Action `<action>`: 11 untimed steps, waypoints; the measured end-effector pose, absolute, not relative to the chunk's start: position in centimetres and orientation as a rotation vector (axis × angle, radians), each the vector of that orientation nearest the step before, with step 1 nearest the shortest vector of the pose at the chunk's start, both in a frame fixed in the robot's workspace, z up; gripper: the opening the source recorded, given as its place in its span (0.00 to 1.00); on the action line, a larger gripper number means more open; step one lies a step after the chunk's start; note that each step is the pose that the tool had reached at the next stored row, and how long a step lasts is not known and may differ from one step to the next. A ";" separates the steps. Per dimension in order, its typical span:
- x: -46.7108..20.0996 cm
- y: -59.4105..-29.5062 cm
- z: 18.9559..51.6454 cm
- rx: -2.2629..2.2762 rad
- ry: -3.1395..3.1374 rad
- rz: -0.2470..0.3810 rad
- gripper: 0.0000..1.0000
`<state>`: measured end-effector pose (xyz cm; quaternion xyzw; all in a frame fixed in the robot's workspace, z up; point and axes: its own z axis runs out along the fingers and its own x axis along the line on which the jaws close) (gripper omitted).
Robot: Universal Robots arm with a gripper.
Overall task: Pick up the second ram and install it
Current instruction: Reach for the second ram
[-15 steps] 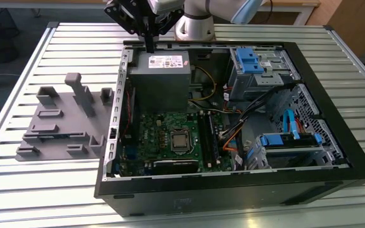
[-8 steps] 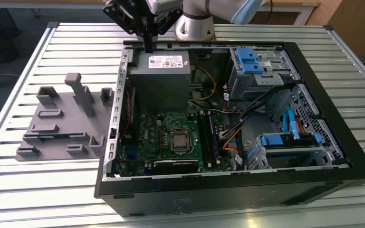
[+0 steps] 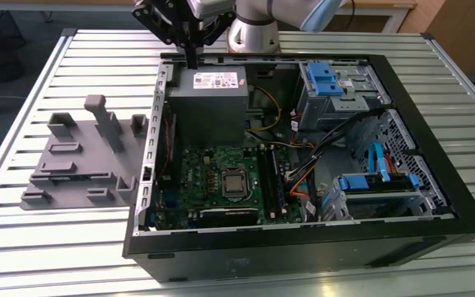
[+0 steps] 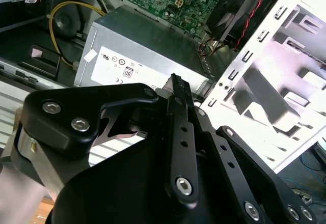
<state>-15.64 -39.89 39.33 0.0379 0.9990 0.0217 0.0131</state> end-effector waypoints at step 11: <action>-15.9 -39.9 39.3 0.118 3.112 0.068 0.11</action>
